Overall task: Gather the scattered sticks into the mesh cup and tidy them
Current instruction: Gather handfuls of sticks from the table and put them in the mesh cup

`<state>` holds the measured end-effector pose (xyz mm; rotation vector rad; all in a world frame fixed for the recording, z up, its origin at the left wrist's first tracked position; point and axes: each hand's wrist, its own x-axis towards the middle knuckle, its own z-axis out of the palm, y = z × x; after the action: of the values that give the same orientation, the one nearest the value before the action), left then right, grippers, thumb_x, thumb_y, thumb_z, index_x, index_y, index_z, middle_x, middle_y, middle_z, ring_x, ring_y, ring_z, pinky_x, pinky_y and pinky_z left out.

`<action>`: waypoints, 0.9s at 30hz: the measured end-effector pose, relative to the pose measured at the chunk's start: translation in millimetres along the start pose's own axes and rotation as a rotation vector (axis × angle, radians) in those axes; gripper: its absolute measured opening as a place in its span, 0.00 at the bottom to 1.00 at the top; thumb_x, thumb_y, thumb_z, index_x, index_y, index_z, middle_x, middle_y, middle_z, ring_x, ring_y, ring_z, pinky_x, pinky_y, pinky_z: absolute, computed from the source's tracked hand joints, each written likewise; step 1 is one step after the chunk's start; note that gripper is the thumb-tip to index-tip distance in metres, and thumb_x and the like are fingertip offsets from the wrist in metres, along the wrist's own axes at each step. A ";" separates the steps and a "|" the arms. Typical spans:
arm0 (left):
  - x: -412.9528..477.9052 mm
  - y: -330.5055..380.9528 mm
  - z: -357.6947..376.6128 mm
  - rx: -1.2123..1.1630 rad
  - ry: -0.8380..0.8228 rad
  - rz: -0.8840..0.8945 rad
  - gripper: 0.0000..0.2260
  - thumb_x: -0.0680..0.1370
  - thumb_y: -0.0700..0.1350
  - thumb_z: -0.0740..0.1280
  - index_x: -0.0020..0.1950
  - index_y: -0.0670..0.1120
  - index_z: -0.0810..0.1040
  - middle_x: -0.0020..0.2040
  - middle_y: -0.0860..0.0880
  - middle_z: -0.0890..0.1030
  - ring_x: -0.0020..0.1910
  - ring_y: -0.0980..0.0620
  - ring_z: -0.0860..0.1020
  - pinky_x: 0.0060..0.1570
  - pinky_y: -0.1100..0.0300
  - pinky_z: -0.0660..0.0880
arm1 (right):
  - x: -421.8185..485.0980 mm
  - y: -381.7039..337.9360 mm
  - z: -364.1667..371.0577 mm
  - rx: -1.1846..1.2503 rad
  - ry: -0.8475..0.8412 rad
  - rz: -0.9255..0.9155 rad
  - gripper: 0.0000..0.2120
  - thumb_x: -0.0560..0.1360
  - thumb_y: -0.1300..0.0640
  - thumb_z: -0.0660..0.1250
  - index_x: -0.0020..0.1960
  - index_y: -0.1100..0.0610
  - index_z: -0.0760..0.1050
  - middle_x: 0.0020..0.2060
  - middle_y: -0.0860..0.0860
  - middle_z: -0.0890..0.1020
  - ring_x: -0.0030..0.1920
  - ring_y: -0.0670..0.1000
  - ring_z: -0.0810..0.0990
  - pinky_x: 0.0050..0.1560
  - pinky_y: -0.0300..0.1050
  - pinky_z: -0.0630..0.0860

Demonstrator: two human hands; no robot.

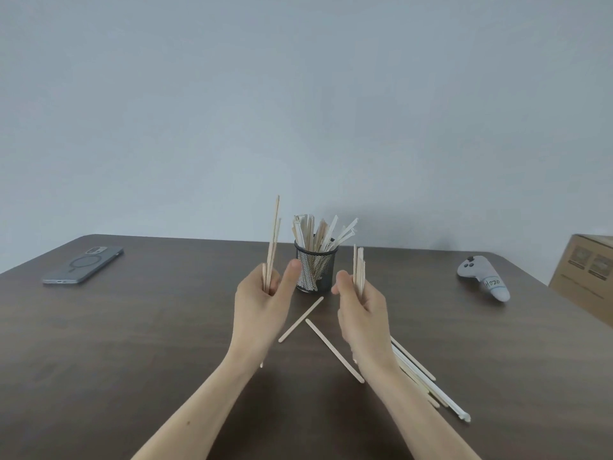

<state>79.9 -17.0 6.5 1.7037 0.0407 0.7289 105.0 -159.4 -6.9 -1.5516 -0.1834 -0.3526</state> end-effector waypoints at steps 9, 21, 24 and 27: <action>-14.2 -1.3 6.2 -0.012 0.134 0.048 0.25 0.83 0.49 0.66 0.30 0.45 0.60 0.27 0.41 0.64 0.27 0.30 0.73 0.22 0.71 0.67 | -13.6 5.8 10.4 -0.009 -0.084 -0.114 0.19 0.82 0.47 0.62 0.34 0.50 0.75 0.21 0.46 0.66 0.23 0.46 0.63 0.29 0.43 0.62; -15.8 -13.7 7.7 0.052 0.023 -0.080 0.27 0.83 0.55 0.62 0.28 0.45 0.61 0.24 0.45 0.66 0.23 0.47 0.72 0.23 0.57 0.72 | -18.8 4.4 12.4 0.094 -0.145 0.096 0.22 0.82 0.48 0.62 0.31 0.56 0.70 0.19 0.50 0.62 0.19 0.47 0.59 0.25 0.39 0.57; -11.5 -13.8 4.1 0.137 -0.017 -0.118 0.28 0.84 0.57 0.58 0.30 0.40 0.65 0.24 0.47 0.70 0.24 0.48 0.72 0.33 0.46 0.77 | -18.8 1.1 10.7 -0.005 -0.168 0.130 0.25 0.83 0.46 0.58 0.31 0.58 0.69 0.20 0.52 0.68 0.21 0.52 0.69 0.27 0.45 0.68; 2.3 3.9 0.6 0.362 0.043 -0.060 0.29 0.84 0.58 0.52 0.35 0.38 0.75 0.29 0.47 0.81 0.34 0.45 0.80 0.41 0.51 0.73 | -4.5 -16.5 6.4 -0.155 -0.140 0.069 0.26 0.83 0.45 0.56 0.31 0.58 0.70 0.25 0.50 0.73 0.30 0.51 0.75 0.39 0.45 0.73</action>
<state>80.6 -17.7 11.0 2.0210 0.2660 0.7452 96.0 -152.2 7.3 -1.7332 -0.2151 -0.2070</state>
